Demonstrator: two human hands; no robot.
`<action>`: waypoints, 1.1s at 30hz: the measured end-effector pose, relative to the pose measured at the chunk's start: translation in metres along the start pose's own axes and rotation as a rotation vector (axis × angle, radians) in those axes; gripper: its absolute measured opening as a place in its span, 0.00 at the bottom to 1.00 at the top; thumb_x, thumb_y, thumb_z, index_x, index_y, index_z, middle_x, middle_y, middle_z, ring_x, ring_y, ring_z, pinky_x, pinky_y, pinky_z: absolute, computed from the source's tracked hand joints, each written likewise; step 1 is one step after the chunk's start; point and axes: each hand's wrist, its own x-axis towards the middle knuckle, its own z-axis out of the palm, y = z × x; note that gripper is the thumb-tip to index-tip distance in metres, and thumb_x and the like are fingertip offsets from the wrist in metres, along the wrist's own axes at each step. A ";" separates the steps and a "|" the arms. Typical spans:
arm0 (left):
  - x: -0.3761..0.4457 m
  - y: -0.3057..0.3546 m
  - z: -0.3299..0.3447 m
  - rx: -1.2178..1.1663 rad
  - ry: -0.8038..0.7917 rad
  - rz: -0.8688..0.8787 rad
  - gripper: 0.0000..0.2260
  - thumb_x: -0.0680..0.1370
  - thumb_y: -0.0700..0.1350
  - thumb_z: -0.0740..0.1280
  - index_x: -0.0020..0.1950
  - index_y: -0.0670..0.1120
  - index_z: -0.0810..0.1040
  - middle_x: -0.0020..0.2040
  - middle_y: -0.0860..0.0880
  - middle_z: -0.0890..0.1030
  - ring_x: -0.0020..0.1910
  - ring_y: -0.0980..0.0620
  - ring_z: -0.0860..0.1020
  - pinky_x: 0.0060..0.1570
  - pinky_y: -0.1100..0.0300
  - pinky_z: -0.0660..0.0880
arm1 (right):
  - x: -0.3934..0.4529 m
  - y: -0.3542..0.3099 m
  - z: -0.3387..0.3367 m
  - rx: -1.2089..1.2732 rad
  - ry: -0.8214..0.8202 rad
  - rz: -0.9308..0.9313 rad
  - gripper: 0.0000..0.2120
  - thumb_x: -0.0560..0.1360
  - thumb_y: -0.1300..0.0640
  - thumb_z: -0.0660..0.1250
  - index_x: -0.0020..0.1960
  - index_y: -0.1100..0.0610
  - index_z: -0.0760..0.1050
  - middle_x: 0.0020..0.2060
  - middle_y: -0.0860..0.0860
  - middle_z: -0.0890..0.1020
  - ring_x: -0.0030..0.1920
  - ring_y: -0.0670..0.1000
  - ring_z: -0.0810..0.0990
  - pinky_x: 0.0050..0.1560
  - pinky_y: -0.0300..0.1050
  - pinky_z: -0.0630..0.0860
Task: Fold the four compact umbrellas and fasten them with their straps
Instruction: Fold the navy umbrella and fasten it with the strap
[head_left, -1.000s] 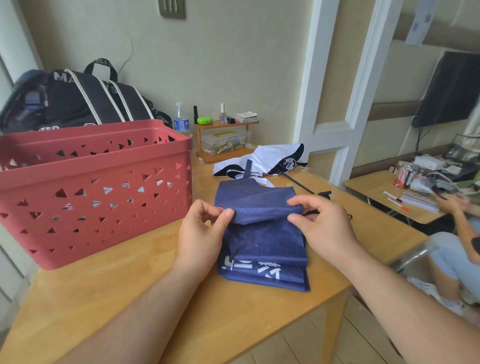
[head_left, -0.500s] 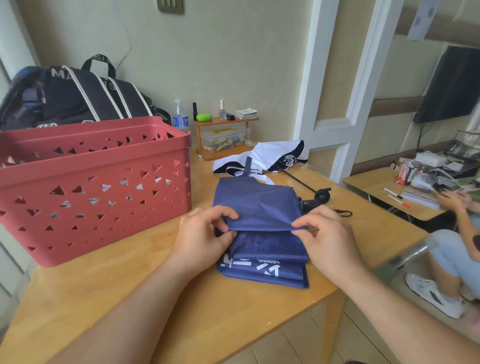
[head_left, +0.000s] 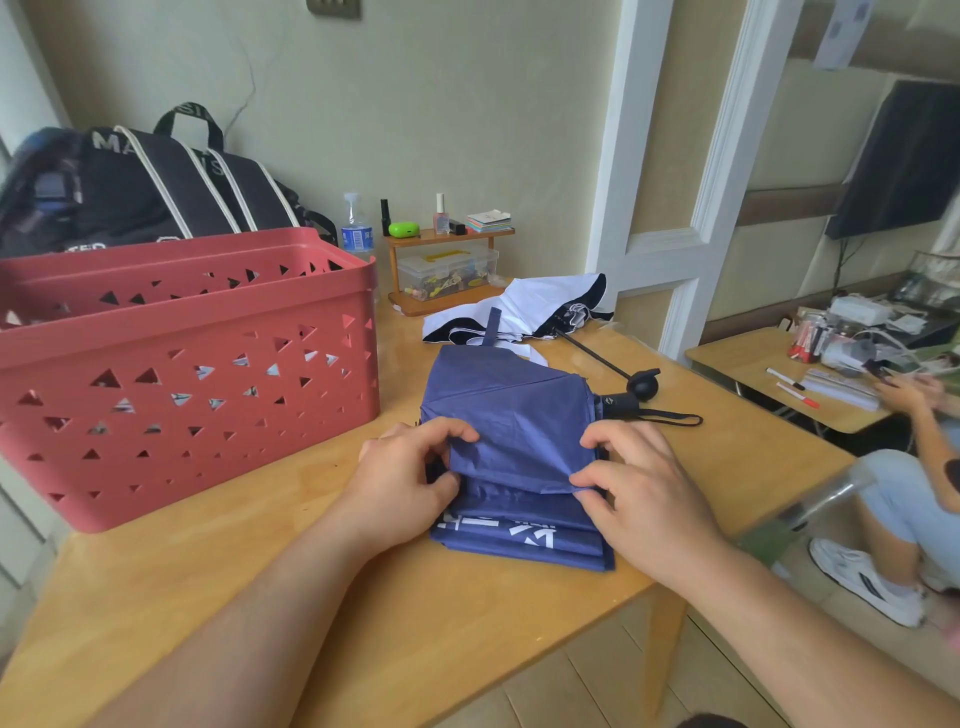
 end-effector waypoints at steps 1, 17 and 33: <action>0.000 0.001 0.000 -0.049 0.005 -0.006 0.21 0.75 0.47 0.74 0.60 0.69 0.73 0.47 0.65 0.78 0.53 0.62 0.73 0.65 0.49 0.70 | 0.000 0.000 0.000 -0.004 0.005 -0.015 0.03 0.72 0.61 0.78 0.42 0.54 0.86 0.57 0.46 0.79 0.57 0.54 0.75 0.49 0.53 0.80; 0.002 -0.008 -0.009 0.069 -0.112 0.013 0.13 0.72 0.49 0.80 0.49 0.64 0.82 0.42 0.62 0.82 0.48 0.63 0.75 0.52 0.63 0.71 | -0.001 0.003 -0.005 0.043 -0.064 -0.115 0.02 0.74 0.55 0.77 0.46 0.50 0.87 0.43 0.39 0.82 0.52 0.49 0.75 0.48 0.50 0.79; 0.019 0.036 -0.002 0.320 0.054 0.164 0.13 0.76 0.56 0.61 0.53 0.59 0.84 0.52 0.57 0.74 0.54 0.49 0.72 0.58 0.52 0.69 | -0.003 -0.020 0.001 0.126 -0.266 0.265 0.06 0.77 0.53 0.69 0.43 0.44 0.80 0.44 0.39 0.77 0.52 0.48 0.72 0.55 0.44 0.73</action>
